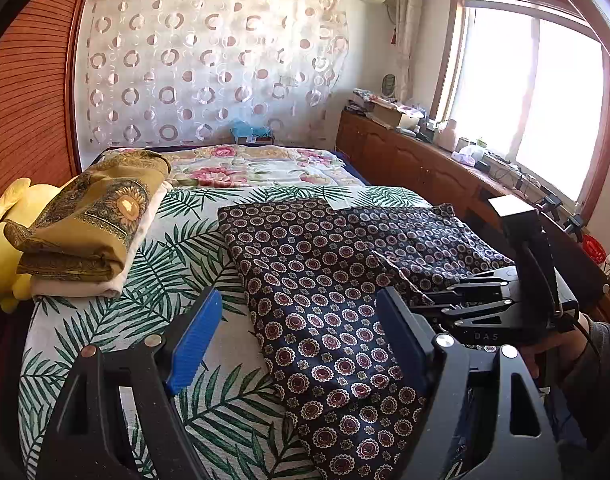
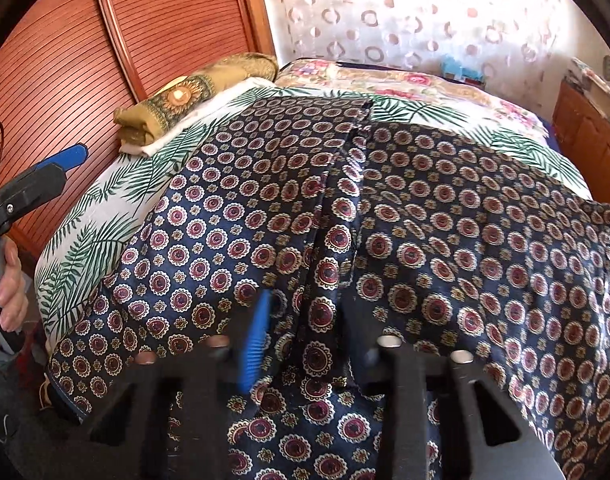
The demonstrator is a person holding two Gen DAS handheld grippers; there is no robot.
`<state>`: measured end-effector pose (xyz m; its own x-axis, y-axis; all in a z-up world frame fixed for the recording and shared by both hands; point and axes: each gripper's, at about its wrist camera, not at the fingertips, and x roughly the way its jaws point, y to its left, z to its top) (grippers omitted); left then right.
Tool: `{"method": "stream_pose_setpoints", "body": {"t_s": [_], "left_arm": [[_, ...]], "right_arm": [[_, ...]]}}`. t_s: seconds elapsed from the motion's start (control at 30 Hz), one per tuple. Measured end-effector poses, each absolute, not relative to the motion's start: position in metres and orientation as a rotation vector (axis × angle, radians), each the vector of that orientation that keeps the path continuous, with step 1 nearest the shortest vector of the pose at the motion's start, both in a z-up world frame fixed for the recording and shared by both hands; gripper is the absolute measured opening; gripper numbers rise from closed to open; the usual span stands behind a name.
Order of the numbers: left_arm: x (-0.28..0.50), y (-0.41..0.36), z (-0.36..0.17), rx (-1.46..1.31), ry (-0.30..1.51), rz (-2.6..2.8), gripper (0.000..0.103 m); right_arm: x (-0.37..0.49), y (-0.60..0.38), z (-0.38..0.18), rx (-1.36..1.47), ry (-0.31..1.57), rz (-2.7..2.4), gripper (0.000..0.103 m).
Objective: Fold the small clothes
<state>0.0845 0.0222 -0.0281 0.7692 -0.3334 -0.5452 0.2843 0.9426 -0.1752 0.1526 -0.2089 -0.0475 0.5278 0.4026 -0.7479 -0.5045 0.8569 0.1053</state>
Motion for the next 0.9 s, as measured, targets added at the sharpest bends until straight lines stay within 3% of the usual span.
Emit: {"method": "stream_pose_setpoints", "body": {"t_s": [0.3, 0.33, 0.4, 0.9], "left_arm": [[0.085, 0.015, -0.030, -0.073, 0.615, -0.348, 0.080], [0.085, 0.015, -0.030, -0.072, 0.615, -0.349, 0.080], [0.085, 0.014, -0.031, -0.069, 0.618, -0.350, 0.080], [0.085, 0.001, -0.032, -0.049, 0.632, -0.374, 0.080]], "right_arm": [[0.154, -0.186, -0.060, -0.164, 0.859, 0.563, 0.018], [0.155, -0.184, -0.061, -0.168, 0.859, 0.570, 0.008], [0.149, -0.182, -0.060, -0.181, 0.850, 0.584, 0.005], [0.135, -0.243, -0.052, -0.103, 0.780, 0.459, 0.003]]}}
